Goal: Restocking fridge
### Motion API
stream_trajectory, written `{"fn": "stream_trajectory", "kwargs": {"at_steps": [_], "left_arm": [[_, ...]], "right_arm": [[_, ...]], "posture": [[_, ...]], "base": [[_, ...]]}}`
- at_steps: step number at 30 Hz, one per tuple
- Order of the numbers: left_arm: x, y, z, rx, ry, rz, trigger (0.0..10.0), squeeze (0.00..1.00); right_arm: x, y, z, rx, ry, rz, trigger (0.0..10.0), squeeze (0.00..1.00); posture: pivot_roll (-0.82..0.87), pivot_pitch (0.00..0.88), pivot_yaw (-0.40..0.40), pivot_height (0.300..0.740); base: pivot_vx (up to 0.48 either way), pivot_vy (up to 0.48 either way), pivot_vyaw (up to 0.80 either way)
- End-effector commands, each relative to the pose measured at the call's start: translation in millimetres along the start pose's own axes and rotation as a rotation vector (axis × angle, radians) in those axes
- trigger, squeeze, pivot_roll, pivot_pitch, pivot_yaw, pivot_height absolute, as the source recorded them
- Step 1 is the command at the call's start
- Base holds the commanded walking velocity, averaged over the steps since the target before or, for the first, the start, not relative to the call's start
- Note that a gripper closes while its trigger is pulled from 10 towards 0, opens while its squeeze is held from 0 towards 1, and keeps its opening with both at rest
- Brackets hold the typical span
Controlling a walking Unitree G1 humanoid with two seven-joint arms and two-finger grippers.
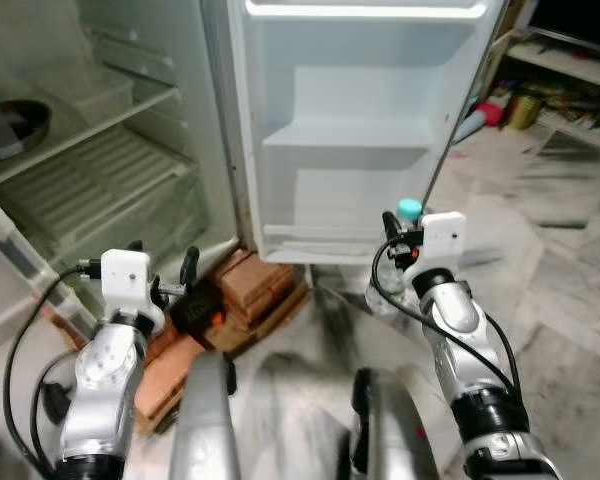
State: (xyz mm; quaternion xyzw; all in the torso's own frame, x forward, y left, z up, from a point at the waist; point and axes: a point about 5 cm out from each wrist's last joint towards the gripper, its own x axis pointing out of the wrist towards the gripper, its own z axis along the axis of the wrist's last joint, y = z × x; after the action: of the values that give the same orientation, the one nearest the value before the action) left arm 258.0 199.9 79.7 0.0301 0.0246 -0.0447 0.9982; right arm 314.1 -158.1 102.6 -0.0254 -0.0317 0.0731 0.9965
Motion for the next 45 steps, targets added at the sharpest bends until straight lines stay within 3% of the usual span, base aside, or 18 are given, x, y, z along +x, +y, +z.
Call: {"fn": "stream_trajectory", "kwargs": {"at_steps": [1, 6, 8, 12, 28, 36, 45], "left_arm": [[1.1, -1.2, 2.3, 0.008, -0.012, -0.013, 10.0, 0.00], [1.1, -2.3, 2.5, 0.004, -0.020, -0.017, 10.0, 0.00], [0.1, -8.6, 1.6, -0.042, -0.021, -0.073, 10.0, 0.00], [-0.8, -15.1, 0.1, -0.032, -0.019, -0.077, 10.0, 0.00], [2.3, -13.1, 1.2, -0.030, -0.020, -0.063, 10.0, 0.00], [0.8, -13.7, 0.6, -0.029, -0.016, -0.063, 10.0, 0.00], [0.3, -14.4, 0.8, -0.026, -0.018, -0.072, 10.0, 0.00]], "right_arm": [[5.6, 0.7, 11.7, -0.030, -0.054, 0.020, 10.0, 0.00], [5.8, 4.4, 15.1, -0.065, -0.074, 0.054, 10.0, 0.00], [5.8, 3.8, 14.7, -0.058, -0.072, 0.055, 10.0, 0.00], [7.5, 7.0, 19.3, -0.057, -0.093, 0.095, 10.0, 0.00], [2.8, 18.6, 18.7, -0.072, -0.105, 0.174, 10.0, 0.00], [0.3, 27.4, 20.9, -0.084, -0.122, 0.235, 10.0, 0.00], [1.0, 24.2, 20.7, -0.086, -0.114, 0.211, 10.0, 0.00]], "posture": [[-0.01, 0.062, -0.031, 0.585], [-0.01, 0.064, -0.034, 0.585], [-0.02, 0.064, -0.036, 0.585], [-0.02, 0.064, -0.036, 0.585], [-0.03, 0.075, -0.030, 0.585], [-0.03, 0.084, -0.031, 0.585], [-0.03, 0.089, -0.028, 0.585]], "base": [[0.000, 0.000, 0.00], [0.000, 0.000, 0.00], [0.315, 0.000, 0.00], [0.343, 0.000, 0.00], [0.177, 0.000, 0.00], [0.000, 0.000, 0.73], [0.109, 0.000, 0.41]]}}
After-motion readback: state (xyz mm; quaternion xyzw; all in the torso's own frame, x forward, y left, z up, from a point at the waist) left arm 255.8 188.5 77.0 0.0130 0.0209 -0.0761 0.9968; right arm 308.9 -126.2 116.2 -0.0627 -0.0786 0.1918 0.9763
